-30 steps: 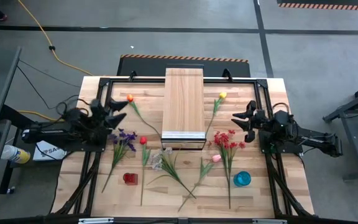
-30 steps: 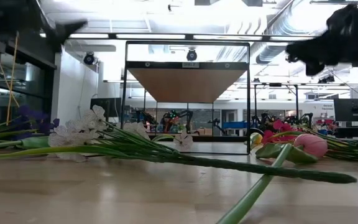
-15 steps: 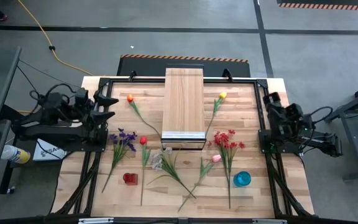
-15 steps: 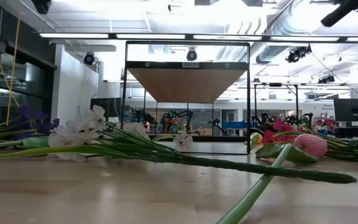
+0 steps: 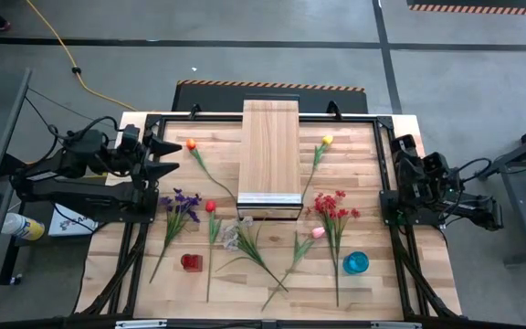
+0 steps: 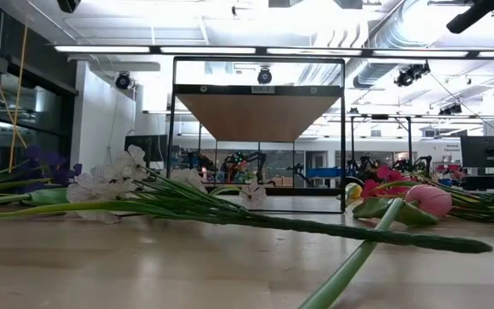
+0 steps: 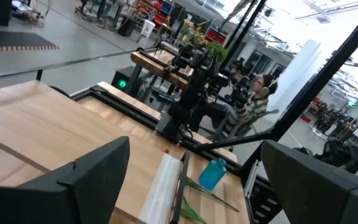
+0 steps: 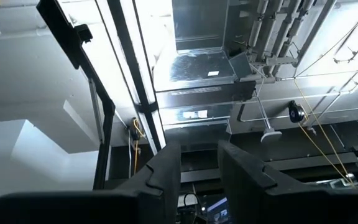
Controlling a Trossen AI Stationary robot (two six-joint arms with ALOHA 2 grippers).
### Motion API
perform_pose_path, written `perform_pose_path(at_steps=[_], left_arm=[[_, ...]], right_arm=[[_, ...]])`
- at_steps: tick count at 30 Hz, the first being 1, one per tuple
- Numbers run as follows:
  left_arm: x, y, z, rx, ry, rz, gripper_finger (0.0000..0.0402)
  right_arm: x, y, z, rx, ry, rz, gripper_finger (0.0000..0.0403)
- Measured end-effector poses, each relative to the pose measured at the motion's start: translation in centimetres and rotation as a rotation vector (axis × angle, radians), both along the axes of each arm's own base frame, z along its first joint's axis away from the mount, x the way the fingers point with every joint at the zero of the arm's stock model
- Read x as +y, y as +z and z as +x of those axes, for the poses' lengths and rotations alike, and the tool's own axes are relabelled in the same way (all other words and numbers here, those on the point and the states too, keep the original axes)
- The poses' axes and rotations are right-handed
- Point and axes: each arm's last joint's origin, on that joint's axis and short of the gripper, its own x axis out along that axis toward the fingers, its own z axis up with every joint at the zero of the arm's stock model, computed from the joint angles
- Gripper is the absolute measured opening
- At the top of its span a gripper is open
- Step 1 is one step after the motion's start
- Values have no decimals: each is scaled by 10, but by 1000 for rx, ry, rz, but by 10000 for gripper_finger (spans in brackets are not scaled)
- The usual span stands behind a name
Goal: Pick and place flowers into a vace then onto a shelf
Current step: Put the orange tulip into the blue vase
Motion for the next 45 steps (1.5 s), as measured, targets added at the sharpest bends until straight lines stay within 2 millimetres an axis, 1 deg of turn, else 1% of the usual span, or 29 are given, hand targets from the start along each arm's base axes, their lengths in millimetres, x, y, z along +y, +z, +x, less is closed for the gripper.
perform_pose_path(at_steps=[5,8,15,21,26,30,34,36,40,45], left_arm=[[0,0,0,-1,13,-1,397],[0,0,0,-2,13,-6,397],[0,0,0,-19,18,-128,397],[0,0,0,-23,18,-164,397],[1,-2,3,-1,22,-213,397],[1,-5,14,42,28,-240,397],[2,-11,28,114,37,-247,397],[3,-15,34,159,58,-279,397],[4,-30,38,287,158,-373,397],[7,-51,32,450,371,-560,397]], right_arm=[[0,0,0,-2,-57,-20,99],[-1,0,0,-3,-56,-16,99],[0,1,-1,-11,-43,-20,99],[-2,1,-2,-28,-132,16,99],[-2,5,-2,-21,-137,15,99],[-1,23,-4,13,-163,-8,99],[-2,50,-1,92,-205,-32,99],[-3,64,2,143,-223,-39,99],[-5,90,12,254,-236,-39,99],[-10,116,29,351,-244,-41,99]])
